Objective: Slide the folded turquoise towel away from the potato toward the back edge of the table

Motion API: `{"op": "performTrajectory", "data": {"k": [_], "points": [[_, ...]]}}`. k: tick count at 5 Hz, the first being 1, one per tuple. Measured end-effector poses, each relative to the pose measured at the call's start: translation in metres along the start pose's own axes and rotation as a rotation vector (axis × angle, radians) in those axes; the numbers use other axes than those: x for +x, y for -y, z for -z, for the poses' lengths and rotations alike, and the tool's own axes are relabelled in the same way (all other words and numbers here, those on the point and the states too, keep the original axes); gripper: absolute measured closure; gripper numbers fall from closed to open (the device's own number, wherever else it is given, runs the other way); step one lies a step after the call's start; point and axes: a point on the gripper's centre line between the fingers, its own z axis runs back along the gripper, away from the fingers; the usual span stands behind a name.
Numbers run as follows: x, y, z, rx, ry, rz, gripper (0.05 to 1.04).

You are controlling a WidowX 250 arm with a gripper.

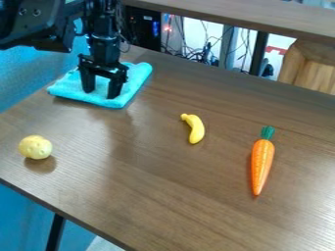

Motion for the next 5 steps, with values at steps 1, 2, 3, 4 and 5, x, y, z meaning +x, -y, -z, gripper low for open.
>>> {"op": "performTrajectory", "data": {"k": [1, 2, 3, 4, 5], "points": [[-0.003, 0.002, -0.001, 0.003, 0.008, -0.028, 0.082], [-0.017, 0.016, -0.005, 0.005, -0.01, -0.022, 0.083], [-0.02, 0.03, -0.032, 0.008, 0.043, -0.013, 0.083], [-0.023, 0.03, -0.058, 0.014, 0.092, -0.007, 0.083], [-0.03, 0.026, -0.051, 0.041, 0.048, 0.01, 0.083]]}}
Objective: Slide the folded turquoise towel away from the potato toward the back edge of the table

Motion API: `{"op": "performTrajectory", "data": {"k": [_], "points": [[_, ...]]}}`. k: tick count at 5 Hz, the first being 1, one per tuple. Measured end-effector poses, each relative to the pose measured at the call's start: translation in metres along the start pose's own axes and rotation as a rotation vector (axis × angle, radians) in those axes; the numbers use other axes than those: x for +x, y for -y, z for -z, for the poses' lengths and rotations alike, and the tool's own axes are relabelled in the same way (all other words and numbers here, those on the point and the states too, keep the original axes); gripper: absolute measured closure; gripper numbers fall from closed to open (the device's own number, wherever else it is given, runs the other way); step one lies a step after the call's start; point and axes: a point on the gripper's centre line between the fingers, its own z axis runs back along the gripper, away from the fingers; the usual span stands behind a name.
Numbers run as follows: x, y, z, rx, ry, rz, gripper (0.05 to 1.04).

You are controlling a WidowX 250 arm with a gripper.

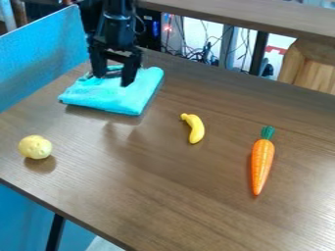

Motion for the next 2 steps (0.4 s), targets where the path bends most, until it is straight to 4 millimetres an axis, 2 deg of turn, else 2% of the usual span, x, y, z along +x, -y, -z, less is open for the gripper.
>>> {"op": "performTrajectory", "data": {"k": [2], "points": [[-0.025, 0.002, -0.02, -0.007, -0.013, 0.031, 0.083]]}}
